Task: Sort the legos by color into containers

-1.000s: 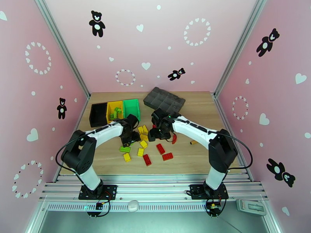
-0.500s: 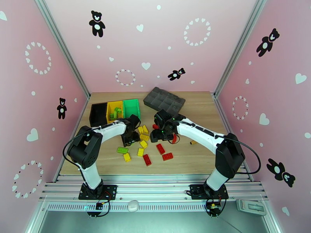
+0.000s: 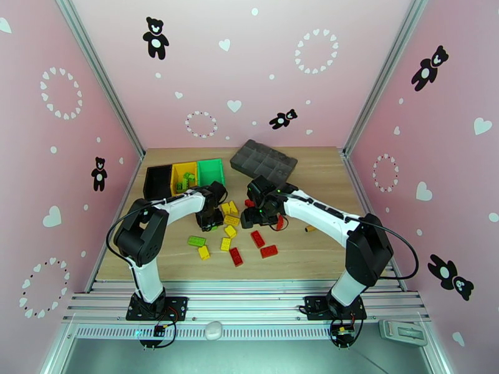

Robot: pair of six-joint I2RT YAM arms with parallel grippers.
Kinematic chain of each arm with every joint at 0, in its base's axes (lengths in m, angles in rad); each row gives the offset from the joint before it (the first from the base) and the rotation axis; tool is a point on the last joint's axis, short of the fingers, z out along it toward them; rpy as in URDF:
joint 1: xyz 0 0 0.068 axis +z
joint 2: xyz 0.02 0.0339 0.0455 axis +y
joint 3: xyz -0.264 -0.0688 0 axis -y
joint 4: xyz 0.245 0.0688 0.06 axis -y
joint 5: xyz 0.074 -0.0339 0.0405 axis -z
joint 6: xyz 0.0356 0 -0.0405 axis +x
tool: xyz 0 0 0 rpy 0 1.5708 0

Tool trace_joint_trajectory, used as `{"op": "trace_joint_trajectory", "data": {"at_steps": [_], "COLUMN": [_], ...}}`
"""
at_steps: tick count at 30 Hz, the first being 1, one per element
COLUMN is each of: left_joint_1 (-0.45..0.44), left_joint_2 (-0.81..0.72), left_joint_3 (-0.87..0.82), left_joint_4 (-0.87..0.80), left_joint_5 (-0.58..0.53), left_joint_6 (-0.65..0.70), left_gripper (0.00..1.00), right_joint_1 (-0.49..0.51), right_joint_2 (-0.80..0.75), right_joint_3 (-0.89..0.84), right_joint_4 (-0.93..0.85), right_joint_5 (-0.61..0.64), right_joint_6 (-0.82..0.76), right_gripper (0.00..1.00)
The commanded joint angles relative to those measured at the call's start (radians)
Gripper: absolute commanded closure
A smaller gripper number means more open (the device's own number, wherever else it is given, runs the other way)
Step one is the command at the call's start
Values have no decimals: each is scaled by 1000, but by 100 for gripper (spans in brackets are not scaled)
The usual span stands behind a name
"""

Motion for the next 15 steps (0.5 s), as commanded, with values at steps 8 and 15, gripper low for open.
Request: {"op": "trace_joint_trajectory", "data": {"at_steps": [8,15], "left_joint_1": [41,142], "left_joint_2": [-117,-168], "left_joint_3": [47,74], "left_joint_4": [-31,-24], "left_joint_5": [62,139], "left_joint_6": [68,102], "left_gripper": [70,71], "right_joint_1": [1,-3], "right_joint_2": [121,296], "right_joint_3": [129,301], "right_joint_4": [84,157], "right_joint_5": [-146,-301], "right_joint_6": [25,91], "right_gripper": [27,28]}}
